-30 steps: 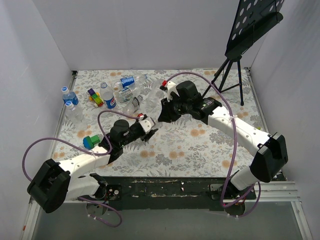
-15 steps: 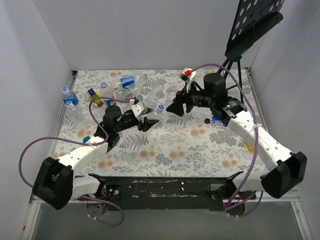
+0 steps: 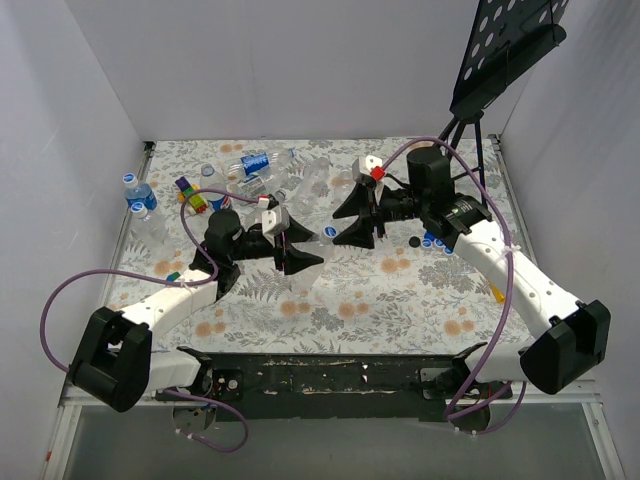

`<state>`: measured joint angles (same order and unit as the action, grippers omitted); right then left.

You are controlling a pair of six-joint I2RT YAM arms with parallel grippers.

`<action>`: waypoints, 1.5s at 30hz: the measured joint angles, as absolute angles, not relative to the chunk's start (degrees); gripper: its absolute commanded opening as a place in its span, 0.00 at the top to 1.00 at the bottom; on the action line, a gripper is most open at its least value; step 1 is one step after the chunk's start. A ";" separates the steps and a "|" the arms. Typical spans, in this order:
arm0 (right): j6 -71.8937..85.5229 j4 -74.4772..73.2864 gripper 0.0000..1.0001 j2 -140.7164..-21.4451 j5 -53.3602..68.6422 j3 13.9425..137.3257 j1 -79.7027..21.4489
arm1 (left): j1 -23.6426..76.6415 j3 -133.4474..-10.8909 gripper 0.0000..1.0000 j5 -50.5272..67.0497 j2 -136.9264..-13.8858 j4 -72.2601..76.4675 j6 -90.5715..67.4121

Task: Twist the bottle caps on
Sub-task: Screw the bottle cap onto the plastic bottle.

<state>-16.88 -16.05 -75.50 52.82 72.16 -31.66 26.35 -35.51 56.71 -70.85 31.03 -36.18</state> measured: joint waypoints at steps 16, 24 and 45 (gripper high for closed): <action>-14.15 -6.52 0.31 -75.48 57.52 66.94 -33.19 | 26.37 -32.29 1.00 53.78 -71.02 44.75 -46.26; -12.75 -3.40 0.32 -74.54 56.62 65.25 -33.23 | 26.61 -31.33 1.00 50.89 -69.63 45.47 -47.42; -8.95 0.23 0.31 -70.13 49.93 62.76 -34.96 | 26.68 -30.94 1.00 40.91 -67.64 44.86 -47.11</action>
<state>-8.95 0.23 -70.13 49.93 62.76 -34.96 26.68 -30.94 40.91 -67.64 44.86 -47.11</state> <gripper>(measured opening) 0.679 0.519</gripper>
